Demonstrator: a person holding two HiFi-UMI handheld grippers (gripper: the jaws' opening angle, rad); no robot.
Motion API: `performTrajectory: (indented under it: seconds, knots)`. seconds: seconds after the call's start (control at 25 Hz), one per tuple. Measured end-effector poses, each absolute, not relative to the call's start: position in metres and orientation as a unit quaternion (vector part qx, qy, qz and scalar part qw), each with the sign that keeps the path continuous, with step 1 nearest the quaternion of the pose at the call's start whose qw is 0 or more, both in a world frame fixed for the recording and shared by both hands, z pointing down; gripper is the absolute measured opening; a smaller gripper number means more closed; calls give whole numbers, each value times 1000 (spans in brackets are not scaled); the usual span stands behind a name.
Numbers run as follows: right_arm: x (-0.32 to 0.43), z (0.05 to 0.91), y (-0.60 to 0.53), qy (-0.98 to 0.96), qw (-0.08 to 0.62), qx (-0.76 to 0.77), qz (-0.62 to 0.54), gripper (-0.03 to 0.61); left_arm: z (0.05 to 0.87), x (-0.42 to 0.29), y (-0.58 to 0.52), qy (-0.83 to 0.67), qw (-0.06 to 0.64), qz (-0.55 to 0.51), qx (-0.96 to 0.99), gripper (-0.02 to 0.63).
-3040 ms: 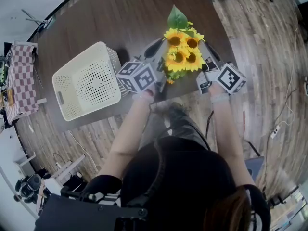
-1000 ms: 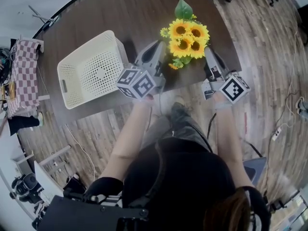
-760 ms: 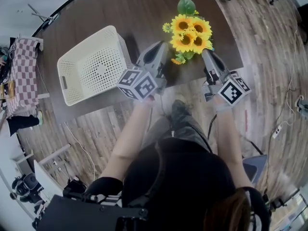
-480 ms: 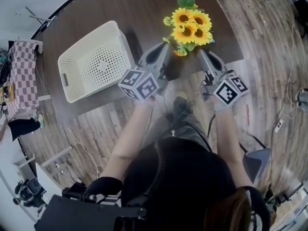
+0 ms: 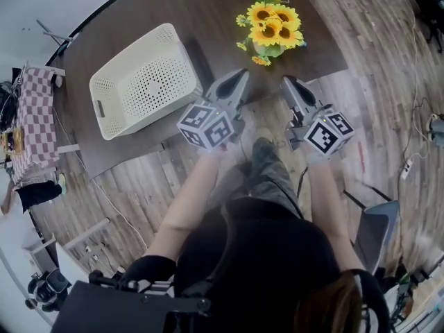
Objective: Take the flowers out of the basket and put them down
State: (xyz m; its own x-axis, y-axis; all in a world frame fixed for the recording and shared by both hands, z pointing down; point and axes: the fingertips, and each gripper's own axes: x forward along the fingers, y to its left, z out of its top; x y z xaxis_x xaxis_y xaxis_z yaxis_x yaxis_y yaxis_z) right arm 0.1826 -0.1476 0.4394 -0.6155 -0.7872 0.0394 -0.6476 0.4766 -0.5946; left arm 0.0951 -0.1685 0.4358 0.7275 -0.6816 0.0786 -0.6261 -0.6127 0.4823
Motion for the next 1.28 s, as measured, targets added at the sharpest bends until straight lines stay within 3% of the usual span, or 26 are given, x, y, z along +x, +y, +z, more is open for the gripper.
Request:
performTrajectory:
  seconds: [1.28]
  knots:
    - [144, 433, -2, 840, 101, -477, -239, 2, 433, 87, -28, -322, 206, -47, 923, 0]
